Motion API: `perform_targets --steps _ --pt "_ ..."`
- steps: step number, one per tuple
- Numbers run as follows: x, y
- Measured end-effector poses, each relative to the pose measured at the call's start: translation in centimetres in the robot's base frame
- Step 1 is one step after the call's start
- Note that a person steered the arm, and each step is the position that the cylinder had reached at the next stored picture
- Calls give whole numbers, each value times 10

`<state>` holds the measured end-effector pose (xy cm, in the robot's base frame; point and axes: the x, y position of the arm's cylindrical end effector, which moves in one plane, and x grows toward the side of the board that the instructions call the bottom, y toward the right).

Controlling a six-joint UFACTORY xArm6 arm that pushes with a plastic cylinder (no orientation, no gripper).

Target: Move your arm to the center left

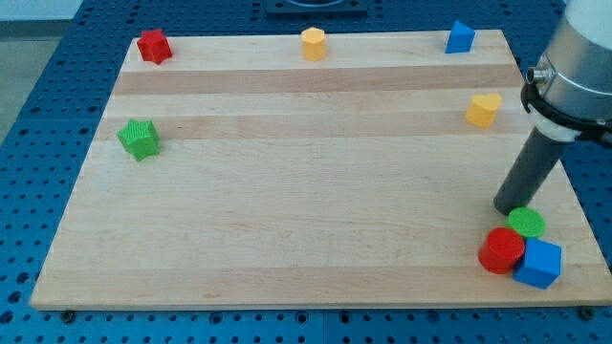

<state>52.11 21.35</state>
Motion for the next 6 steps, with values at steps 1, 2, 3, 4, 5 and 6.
perform_targets --steps 1,2,3,4,5,6 --pt "-10 -2" --pt "-15 -76" --pt "0 -214" --pt "-1 -366" --pt "-30 -496" --pt "-63 -518"
